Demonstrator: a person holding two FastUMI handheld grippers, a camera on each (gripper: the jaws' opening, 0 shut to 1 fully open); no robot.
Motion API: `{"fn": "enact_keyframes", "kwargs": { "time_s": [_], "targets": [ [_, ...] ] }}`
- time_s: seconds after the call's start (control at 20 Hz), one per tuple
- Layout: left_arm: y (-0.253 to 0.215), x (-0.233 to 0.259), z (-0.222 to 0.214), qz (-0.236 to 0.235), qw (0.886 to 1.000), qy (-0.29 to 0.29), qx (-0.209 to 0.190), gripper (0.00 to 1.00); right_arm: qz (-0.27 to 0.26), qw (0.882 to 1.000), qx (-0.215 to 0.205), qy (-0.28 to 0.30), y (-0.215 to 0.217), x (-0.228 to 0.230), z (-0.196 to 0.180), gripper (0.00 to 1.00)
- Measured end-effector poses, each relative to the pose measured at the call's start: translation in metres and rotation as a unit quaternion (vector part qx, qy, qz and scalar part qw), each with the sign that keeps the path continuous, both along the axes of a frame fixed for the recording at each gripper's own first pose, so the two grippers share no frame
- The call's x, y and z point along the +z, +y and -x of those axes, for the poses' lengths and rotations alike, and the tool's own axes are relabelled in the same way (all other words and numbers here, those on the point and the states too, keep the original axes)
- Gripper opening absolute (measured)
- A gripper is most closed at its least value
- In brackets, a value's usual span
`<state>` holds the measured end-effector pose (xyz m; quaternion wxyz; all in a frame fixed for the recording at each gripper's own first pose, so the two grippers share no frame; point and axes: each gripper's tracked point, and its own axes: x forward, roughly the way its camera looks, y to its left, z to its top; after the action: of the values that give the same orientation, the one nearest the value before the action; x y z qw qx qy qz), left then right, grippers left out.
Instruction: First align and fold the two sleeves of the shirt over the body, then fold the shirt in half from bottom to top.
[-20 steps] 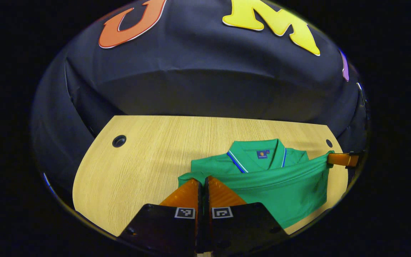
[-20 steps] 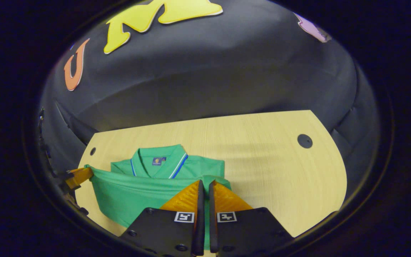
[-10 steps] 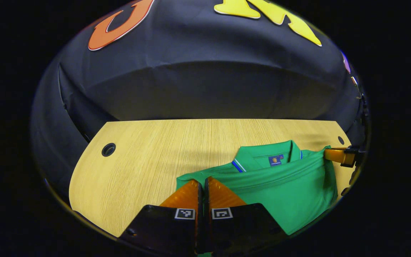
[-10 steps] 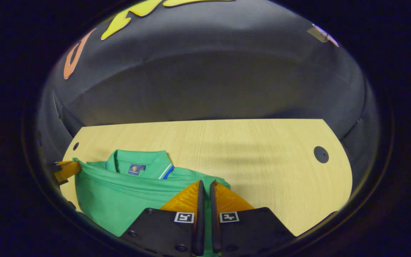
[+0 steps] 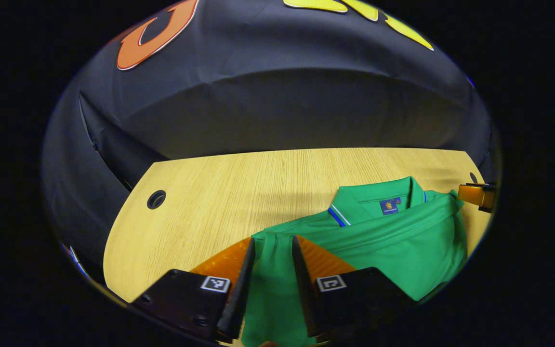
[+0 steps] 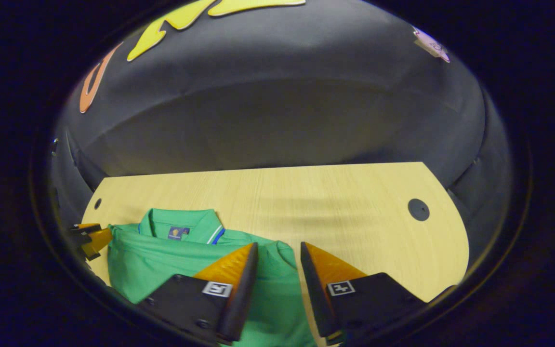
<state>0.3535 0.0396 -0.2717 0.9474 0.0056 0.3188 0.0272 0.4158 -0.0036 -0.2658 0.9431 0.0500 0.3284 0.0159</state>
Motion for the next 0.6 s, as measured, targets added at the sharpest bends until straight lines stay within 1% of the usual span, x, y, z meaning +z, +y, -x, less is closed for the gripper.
{"fn": "enact_keyframes", "kwargs": {
  "time_s": [0.05, 0.1, 0.15, 0.2, 0.35, 0.4, 0.45, 0.6],
  "targets": [
    [-0.002, 0.005, 0.002, 0.008, 1.000, -0.003, -0.001, 0.72, 0.000, 1.000, 0.001, 0.000, 0.000, 0.005, 0.005, 0.81],
    [-0.005, 0.013, 0.006, 0.017, 1.000, -0.008, -0.001, 0.78, 0.002, 1.000, 0.000, -0.001, -0.002, 0.013, 0.011, 0.93],
    [-0.004, 0.021, 0.009, 0.024, 1.000, -0.014, 0.001, 0.86, 0.003, 1.000, -0.005, -0.007, -0.005, 0.024, 0.016, 0.96],
    [-0.004, 0.030, 0.016, 0.032, 0.999, -0.020, 0.001, 1.00, 0.002, 1.000, -0.008, -0.013, -0.007, 0.036, 0.022, 0.98],
    [-0.001, 0.070, 0.038, 0.055, 0.998, -0.043, 0.003, 1.00, -0.002, 0.999, -0.014, -0.034, -0.010, 0.076, 0.047, 0.98],
    [0.002, 0.083, 0.047, 0.056, 0.997, -0.052, 0.006, 1.00, -0.003, 0.999, -0.013, -0.043, -0.009, 0.091, 0.058, 0.94],
    [0.005, 0.097, 0.059, 0.057, 0.997, -0.061, 0.007, 1.00, -0.001, 0.998, -0.011, -0.054, -0.010, 0.107, 0.070, 0.98],
    [0.010, 0.138, 0.097, 0.053, 0.995, -0.083, 0.011, 1.00, 0.016, 0.995, -0.011, -0.098, -0.013, 0.162, 0.114, 0.98]
  ]
}}
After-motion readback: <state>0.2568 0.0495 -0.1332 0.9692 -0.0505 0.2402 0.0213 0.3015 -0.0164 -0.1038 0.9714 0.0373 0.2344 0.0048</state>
